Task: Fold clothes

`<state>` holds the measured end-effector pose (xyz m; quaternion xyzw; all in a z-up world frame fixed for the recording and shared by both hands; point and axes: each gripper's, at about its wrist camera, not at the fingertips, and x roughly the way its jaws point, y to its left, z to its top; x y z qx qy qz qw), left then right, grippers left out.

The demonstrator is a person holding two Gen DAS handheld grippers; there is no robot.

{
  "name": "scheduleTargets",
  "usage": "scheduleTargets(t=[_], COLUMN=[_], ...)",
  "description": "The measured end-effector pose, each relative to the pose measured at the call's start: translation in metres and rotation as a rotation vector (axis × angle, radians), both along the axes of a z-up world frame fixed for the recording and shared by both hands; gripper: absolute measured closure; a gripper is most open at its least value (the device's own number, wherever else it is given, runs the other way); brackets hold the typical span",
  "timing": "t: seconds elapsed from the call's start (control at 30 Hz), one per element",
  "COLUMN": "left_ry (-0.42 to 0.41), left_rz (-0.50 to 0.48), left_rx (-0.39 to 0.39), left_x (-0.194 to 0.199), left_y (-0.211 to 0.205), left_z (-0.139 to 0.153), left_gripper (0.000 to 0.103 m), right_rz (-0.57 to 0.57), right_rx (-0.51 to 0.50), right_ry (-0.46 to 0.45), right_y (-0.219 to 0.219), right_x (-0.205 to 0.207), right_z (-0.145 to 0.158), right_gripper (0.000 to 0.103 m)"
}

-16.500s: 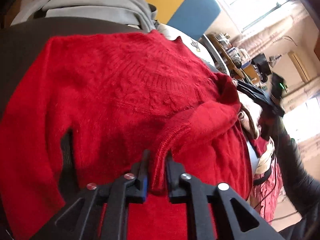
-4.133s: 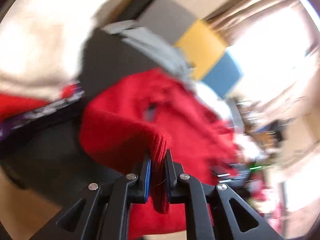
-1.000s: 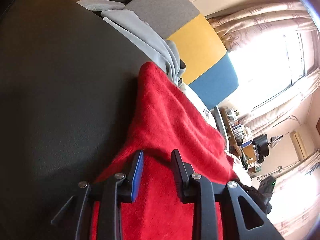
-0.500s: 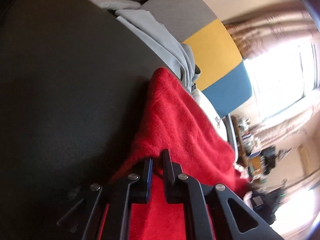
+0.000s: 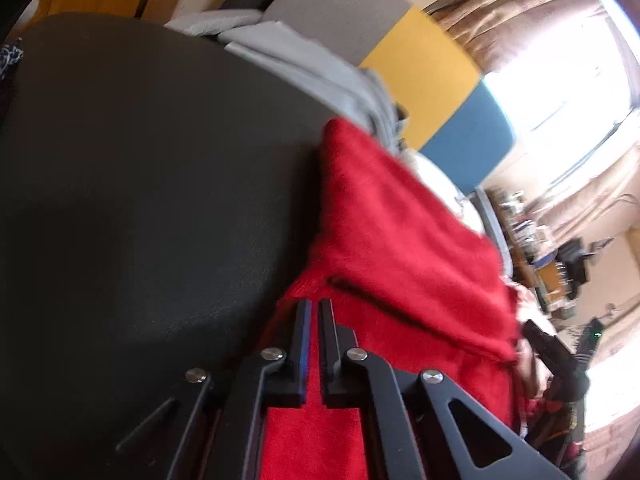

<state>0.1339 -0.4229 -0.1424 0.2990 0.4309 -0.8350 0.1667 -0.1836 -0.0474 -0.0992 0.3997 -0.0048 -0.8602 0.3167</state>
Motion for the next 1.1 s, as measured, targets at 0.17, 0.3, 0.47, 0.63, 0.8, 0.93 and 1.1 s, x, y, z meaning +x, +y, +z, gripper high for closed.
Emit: scheduleTargets(t=[0.17, 0.3, 0.47, 0.63, 0.8, 0.93, 1.1], left_ry=[0.089, 0.089, 0.097, 0.168, 0.244, 0.198, 0.182], left_rz=[-0.007, 0.037, 0.111, 0.18, 0.216, 0.229, 0.217], left_rx=[0.151, 0.202, 0.301, 0.29, 0.249, 0.243, 0.206], left_x=[-0.003, -0.016, -0.035, -0.034, -0.01, 0.003, 0.018], left_y=[-0.003, -0.01, -0.021, -0.022, -0.02, -0.019, -0.011], left_z=[-0.002, -0.009, -0.025, -0.025, -0.016, -0.025, -0.022], left_gripper=[0.078, 0.073, 0.071, 0.093, 0.096, 0.096, 0.096], right_rz=[0.127, 0.202, 0.222, 0.25, 0.303, 0.329, 0.314], right_rx=[-0.056, 0.031, 0.169, 0.227, 0.186, 0.214, 0.204], right_ry=[0.02, 0.036, 0.062, 0.07, 0.091, 0.107, 0.09], right_y=[-0.017, -0.042, -0.064, -0.071, -0.071, -0.079, -0.077], right_x=[0.02, 0.033, 0.038, 0.039, 0.046, 0.051, 0.049], right_z=[0.019, 0.007, -0.014, -0.026, -0.011, -0.012, -0.024], right_gripper=[0.045, 0.041, 0.04, 0.066, 0.094, 0.094, 0.093])
